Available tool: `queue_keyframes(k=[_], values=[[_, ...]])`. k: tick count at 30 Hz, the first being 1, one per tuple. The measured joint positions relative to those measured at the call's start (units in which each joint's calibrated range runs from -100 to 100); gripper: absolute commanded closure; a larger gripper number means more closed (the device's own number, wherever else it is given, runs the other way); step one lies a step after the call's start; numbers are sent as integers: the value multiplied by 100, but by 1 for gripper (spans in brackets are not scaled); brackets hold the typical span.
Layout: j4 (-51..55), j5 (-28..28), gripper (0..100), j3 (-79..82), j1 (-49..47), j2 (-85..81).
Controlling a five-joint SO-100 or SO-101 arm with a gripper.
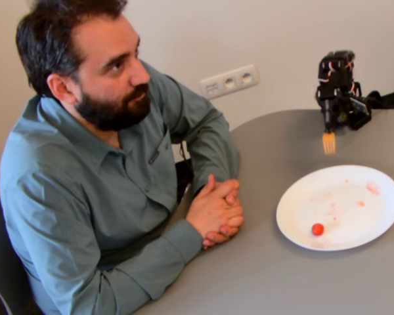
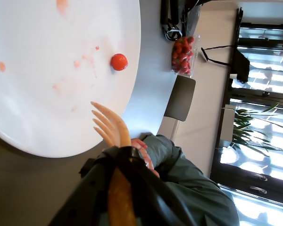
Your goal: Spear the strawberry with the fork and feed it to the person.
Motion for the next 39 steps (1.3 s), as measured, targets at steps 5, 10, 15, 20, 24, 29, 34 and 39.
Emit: queue_keyframes(k=[5,10,15,20,24,29,34,39], values=[[0,-5,98,-2645,0,3388],[-807,-5,98,-4620,-151,6608],[-935,5,98,-6096,-168,8420],[-935,10,98,-7500,-201,9625],[-918,162,98,-8342,-201,10232],[-918,313,98,-8995,-184,10678],[-918,209,98,-9212,285,10704],[-918,156,98,-9221,688,10704]])
